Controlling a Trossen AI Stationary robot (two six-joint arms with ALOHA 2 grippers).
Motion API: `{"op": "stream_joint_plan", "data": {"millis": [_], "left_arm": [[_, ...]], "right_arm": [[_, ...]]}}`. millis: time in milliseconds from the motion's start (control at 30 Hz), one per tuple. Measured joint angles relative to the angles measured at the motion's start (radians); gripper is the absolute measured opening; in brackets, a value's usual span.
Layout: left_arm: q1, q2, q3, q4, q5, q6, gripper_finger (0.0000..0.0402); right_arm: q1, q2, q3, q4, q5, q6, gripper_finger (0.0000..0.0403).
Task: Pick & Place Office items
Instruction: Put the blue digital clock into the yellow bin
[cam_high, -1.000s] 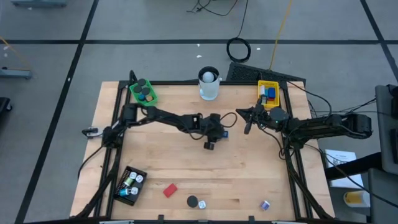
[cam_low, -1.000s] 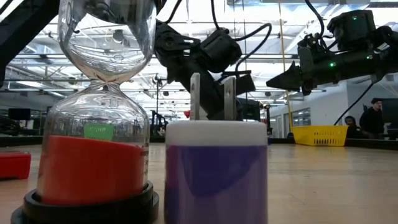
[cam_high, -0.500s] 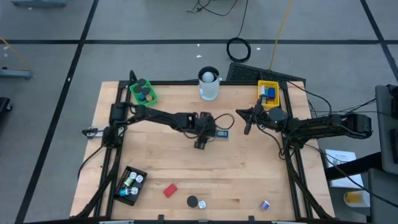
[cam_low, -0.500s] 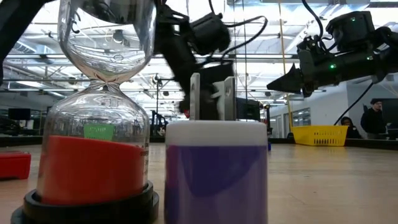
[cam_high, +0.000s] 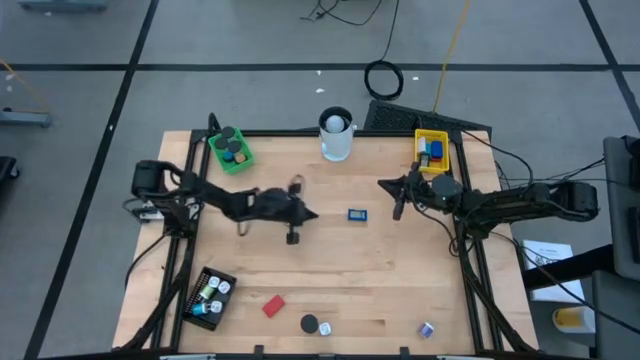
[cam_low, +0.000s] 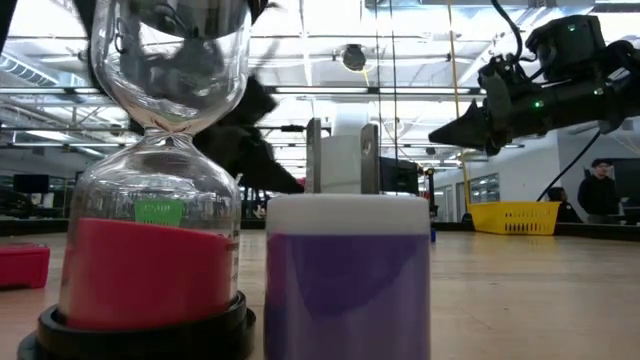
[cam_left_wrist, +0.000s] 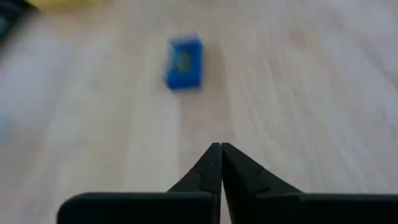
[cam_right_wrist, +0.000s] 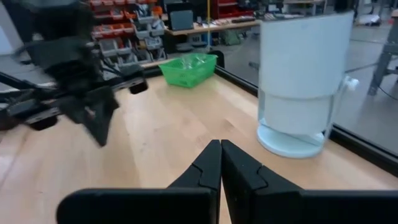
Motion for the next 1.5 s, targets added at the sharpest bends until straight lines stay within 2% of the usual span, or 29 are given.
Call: {"op": "stream_joint_plan", "data": {"millis": [167, 233, 367, 500, 633, 833, 1033, 1200, 1333, 1500], "left_arm": [[0.016, -0.031, -0.242, 0.49, -0.004, -0.084, 0.0031], [0.019, -0.032, -0.3, 0.621, -0.003, -0.099, 0.0032], [0.02, -0.032, -0.361, 0.731, -0.006, -0.095, 0.0026], [0.02, -0.032, -0.37, 0.737, -0.004, -0.093, 0.0014], [0.02, -0.032, -0.37, 0.735, -0.004, -0.082, 0.0004], [0.02, -0.032, -0.37, 0.726, -0.005, -0.089, 0.002], [0.02, -0.032, -0.369, 0.72, -0.024, -0.088, 0.0032], [0.02, -0.032, -0.369, 0.713, -0.038, -0.088, 0.0032], [0.02, -0.032, -0.369, 0.711, -0.038, -0.088, 0.0033], [0.02, -0.031, -0.369, 0.703, -0.039, -0.087, 0.0033]], "right_arm": [[0.034, 0.0, 0.03, -0.029, -0.003, 0.005, 0.0001], [0.05, 0.0, 0.085, -0.149, 0.001, 0.033, 0.0001], [0.088, 0.025, 0.248, -0.494, 0.057, 0.057, 0.0004], [0.126, 0.104, 0.375, -0.703, 0.091, 0.045, 0.0026], [0.154, 0.23, 0.45, -0.765, 0.023, 0.042, 0.0064], [0.205, 0.378, 0.537, -0.888, 0.053, 0.005, 0.0134], [0.207, 0.439, 0.558, -0.9, 0.049, -0.019, 0.0204], [0.2, 0.481, 0.575, -0.898, 0.025, -0.026, 0.0247], [0.198, 0.518, 0.593, -0.893, -0.026, -0.038, 0.0265], [0.175, 0.559, 0.605, -0.877, -0.026, -0.078, 0.0267]]}}
